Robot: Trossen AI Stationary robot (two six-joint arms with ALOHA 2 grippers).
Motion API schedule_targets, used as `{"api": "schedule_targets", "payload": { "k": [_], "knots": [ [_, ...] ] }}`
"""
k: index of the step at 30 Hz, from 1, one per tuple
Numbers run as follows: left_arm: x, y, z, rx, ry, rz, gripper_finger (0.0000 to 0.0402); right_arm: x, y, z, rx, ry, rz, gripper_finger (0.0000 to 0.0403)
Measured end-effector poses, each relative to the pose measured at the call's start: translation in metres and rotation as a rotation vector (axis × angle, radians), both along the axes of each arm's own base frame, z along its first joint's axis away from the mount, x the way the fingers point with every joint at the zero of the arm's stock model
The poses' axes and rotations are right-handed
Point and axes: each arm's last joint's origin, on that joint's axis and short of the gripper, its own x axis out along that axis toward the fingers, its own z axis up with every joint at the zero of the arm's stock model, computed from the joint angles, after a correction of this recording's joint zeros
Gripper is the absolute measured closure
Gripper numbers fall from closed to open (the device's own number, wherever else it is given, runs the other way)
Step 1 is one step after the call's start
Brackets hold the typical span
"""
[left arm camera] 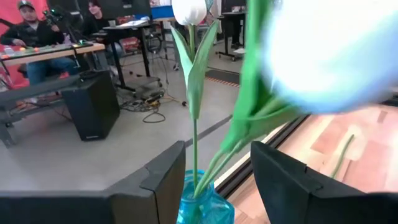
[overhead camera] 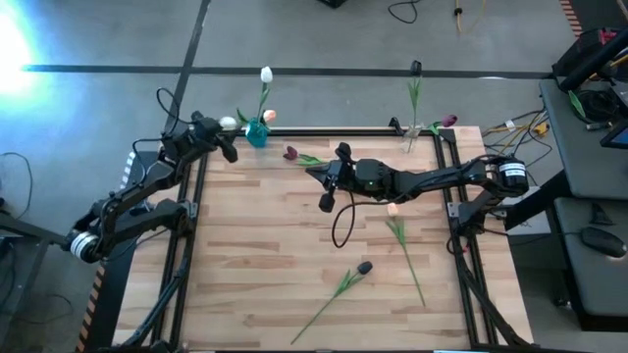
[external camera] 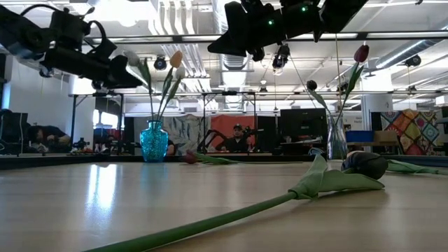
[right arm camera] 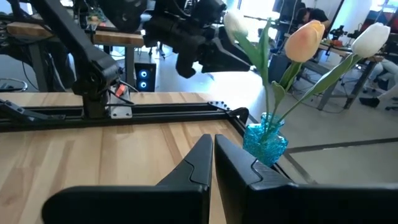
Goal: Sort flowers into vase by color
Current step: Put the dark red flower in the transparent vase
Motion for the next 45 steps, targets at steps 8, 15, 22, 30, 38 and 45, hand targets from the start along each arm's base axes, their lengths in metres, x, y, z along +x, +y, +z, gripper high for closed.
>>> {"api": "schedule_targets", "payload": {
  "k": [8, 15, 22, 30, 38, 45],
  "knots": [
    [-0.007, -0.017, -0.013, 0.007, -0.016, 0.001, 0.0235, -0.001, -0.004, -0.001, 0.011, 0.009, -0.012, 0.0392],
    [-0.004, -0.040, -0.022, 0.045, -0.044, -0.088, 0.0248, -0.005, -0.031, -0.010, 0.091, 0.238, -0.085, 0.0347],
    [0.000, -0.059, -0.027, 0.063, -0.094, -0.195, 0.0261, 0.005, -0.085, -0.009, 0.247, 0.546, -0.044, 0.0296],
    [0.001, -0.065, -0.025, 0.082, -0.113, -0.229, 0.0278, 0.037, -0.136, -0.035, 0.351, 0.798, -0.039, 0.0273],
    [0.001, -0.065, -0.032, 0.055, -0.100, -0.229, 0.0293, 0.070, -0.160, -0.071, 0.438, 0.971, -0.009, 0.0268],
    [0.000, -0.065, -0.041, 0.034, -0.085, -0.230, 0.0307, 0.090, -0.179, -0.084, 0.458, 1.030, -0.025, 0.0256]
  ]
}}
